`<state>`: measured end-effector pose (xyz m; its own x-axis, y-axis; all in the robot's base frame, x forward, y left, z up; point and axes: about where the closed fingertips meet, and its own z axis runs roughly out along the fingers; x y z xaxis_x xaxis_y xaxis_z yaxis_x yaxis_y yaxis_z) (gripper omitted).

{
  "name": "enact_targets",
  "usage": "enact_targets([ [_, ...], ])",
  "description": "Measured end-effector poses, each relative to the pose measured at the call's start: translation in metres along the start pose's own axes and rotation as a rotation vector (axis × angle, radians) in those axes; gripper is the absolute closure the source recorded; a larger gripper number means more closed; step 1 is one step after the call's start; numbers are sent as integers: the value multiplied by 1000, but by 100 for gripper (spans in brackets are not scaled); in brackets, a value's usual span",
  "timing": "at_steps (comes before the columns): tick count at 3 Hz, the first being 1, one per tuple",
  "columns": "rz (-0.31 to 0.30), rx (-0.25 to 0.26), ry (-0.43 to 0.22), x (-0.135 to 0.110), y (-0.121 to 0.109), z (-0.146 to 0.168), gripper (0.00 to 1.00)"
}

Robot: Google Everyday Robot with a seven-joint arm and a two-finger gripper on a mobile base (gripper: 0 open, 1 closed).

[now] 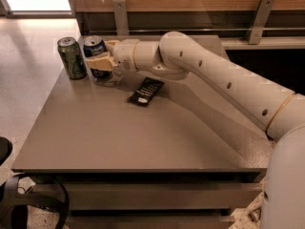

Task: Move pepsi can near green can

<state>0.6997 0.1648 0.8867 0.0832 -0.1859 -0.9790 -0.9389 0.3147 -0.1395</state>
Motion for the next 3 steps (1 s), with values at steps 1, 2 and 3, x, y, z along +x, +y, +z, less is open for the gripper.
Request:
enact_targets([
  [1, 0, -3, -1, 0, 2, 2, 13],
  [2, 0, -8, -2, -1, 3, 4, 0],
  [3, 0, -8, -2, -1, 3, 4, 0],
])
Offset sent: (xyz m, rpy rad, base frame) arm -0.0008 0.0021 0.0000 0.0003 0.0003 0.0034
